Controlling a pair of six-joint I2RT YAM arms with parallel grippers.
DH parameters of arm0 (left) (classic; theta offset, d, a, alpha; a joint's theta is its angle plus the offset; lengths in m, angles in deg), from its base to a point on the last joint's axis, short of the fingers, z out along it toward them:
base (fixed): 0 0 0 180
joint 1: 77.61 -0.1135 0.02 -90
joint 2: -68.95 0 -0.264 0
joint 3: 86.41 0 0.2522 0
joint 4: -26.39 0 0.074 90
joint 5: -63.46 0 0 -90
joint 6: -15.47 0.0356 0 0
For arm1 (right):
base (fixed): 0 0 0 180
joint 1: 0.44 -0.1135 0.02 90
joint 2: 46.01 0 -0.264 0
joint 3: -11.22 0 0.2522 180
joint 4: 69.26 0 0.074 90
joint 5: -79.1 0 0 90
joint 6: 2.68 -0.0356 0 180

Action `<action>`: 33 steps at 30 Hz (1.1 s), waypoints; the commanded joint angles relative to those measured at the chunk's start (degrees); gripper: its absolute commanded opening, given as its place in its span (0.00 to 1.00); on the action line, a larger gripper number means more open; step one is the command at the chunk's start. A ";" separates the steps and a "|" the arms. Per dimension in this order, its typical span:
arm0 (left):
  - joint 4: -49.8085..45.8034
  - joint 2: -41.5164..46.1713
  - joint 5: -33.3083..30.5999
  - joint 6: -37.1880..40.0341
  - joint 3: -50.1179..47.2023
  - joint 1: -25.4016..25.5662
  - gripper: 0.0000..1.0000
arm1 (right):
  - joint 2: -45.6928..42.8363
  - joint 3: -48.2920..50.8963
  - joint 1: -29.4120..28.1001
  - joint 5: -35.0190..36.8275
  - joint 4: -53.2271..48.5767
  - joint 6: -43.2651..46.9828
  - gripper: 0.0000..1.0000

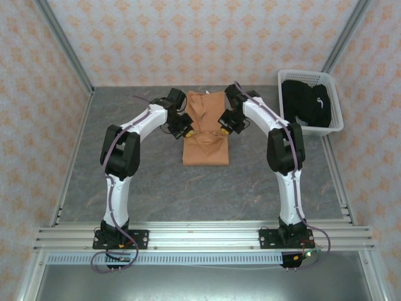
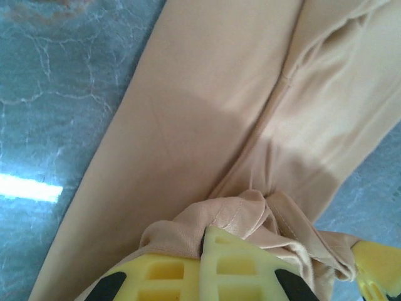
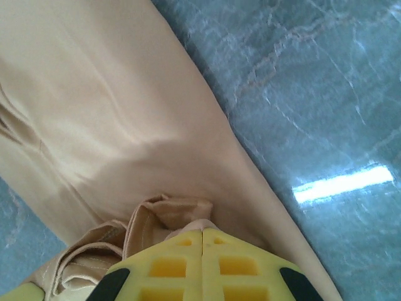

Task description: Fold and stack the t-shirts

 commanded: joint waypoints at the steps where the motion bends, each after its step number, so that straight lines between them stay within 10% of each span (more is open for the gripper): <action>1: -1.87 -1.96 -1.61 1.63 4.11 -0.77 0.03 | 3.10 -3.82 0.80 1.46 -2.71 1.24 0.00; 10: -2.25 7.32 -10.00 5.36 -1.33 -0.88 0.70 | -0.39 -5.54 2.64 4.88 -2.98 6.90 0.60; 21: 18.48 27.98 0.09 -12.69 -40.96 3.89 0.68 | -26.99 33.93 -1.33 -0.63 11.77 3.01 0.65; 33: 25.00 17.91 0.02 -18.12 -39.76 5.85 0.57 | -22.54 41.42 -4.14 -5.10 18.88 -0.32 0.57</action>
